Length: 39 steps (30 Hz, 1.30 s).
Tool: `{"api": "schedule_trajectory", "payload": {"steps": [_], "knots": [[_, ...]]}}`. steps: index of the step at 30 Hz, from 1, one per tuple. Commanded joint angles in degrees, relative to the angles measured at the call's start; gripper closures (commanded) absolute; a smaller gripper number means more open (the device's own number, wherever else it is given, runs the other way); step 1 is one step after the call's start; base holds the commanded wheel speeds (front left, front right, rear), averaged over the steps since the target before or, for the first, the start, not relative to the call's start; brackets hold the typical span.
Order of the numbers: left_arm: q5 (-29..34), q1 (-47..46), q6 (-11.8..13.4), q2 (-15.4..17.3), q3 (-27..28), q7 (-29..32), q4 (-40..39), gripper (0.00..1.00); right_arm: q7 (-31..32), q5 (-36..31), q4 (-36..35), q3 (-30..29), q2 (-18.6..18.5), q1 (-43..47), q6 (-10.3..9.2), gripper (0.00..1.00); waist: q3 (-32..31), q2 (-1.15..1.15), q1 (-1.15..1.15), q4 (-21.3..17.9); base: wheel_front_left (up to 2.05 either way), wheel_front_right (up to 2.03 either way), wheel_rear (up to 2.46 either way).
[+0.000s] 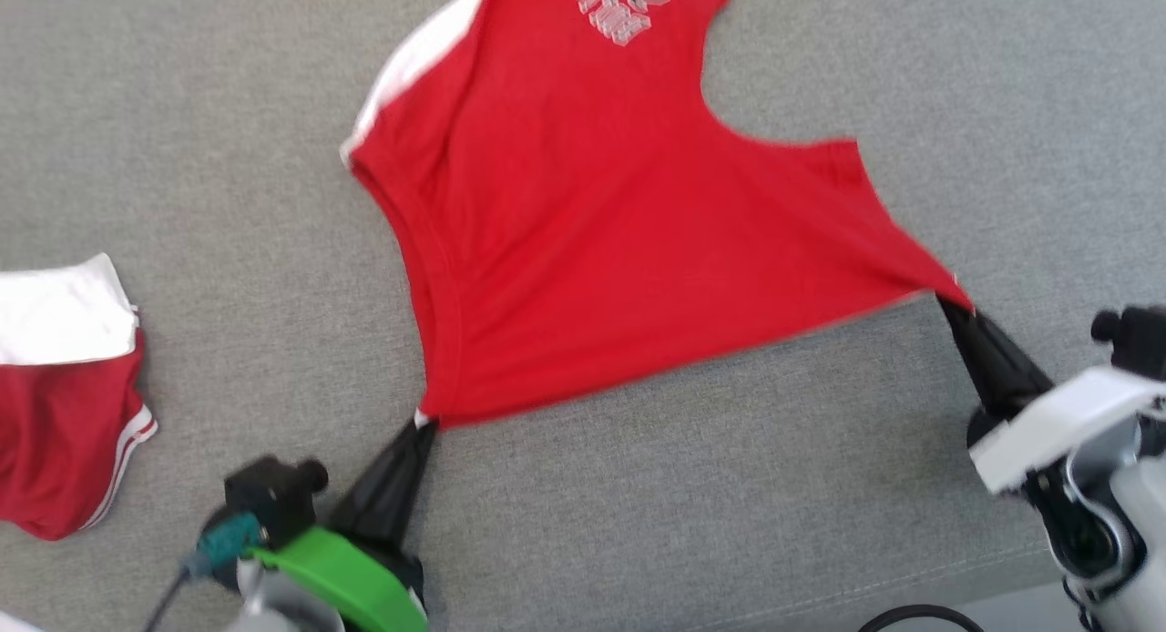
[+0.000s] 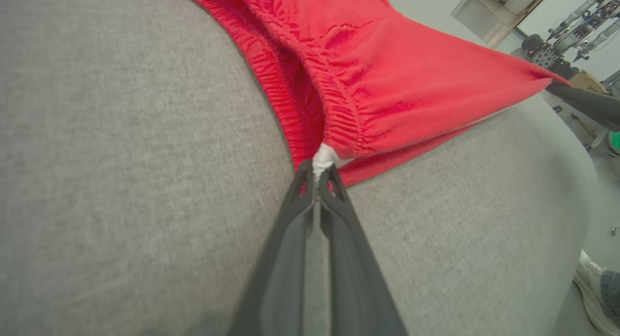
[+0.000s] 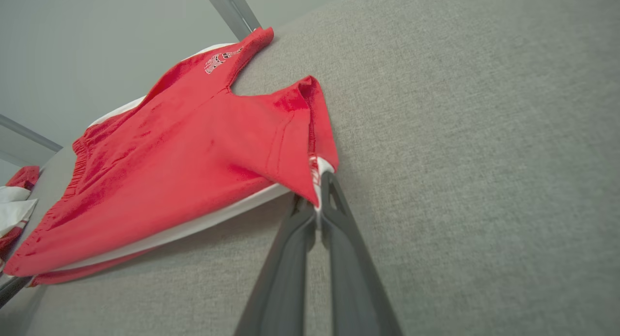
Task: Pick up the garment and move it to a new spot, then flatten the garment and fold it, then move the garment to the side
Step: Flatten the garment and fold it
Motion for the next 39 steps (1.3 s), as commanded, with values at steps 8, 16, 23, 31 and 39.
{"api": "schedule_trajectory", "payload": {"steps": [8, 16, 23, 31, 39], "knots": [[-3.1, 18.5, 11.3, 0.7, -1.6, 1.1, -9.0, 1.0, 4.0, 3.1, -8.0, -8.9, -4.0, 26.2, -0.3, 1.0, -14.1, 0.0, 0.01, 3.4, 0.0, 0.0, 0.0], [-5.6, 18.5, 14.2, 1.1, -0.3, 4.1, -17.3, 1.0, 11.3, 1.4, -17.8, -16.5, -1.8, 27.7, -0.31, 1.0, -9.7, 0.0, 0.01, 4.9, 0.0, 0.0, 0.0], [-8.5, 5.1, 13.6, -2.1, 1.8, 11.7, -19.4, 1.0, 22.3, -2.9, -16.1, -17.2, -0.2, 7.7, -0.15, 1.0, -1.3, 0.0, 0.01, 8.8, 0.0, 0.0, 0.0], [-8.2, -9.1, 12.6, -7.6, 1.4, 17.0, -12.2, 1.0, 29.2, -7.7, -6.2, -16.9, 1.8, -11.0, -0.15, 1.0, 2.1, 0.0, 0.01, 13.8, 0.0, 0.0, 0.0], [-10.7, -17.5, 10.8, -13.1, 1.1, 19.9, -2.0, 1.0, 31.5, -13.3, 5.1, -13.5, 4.0, -23.4, -0.14, 1.0, 3.1, 0.0, 0.01, 16.8, 0.0, 0.0, 0.0]]}}
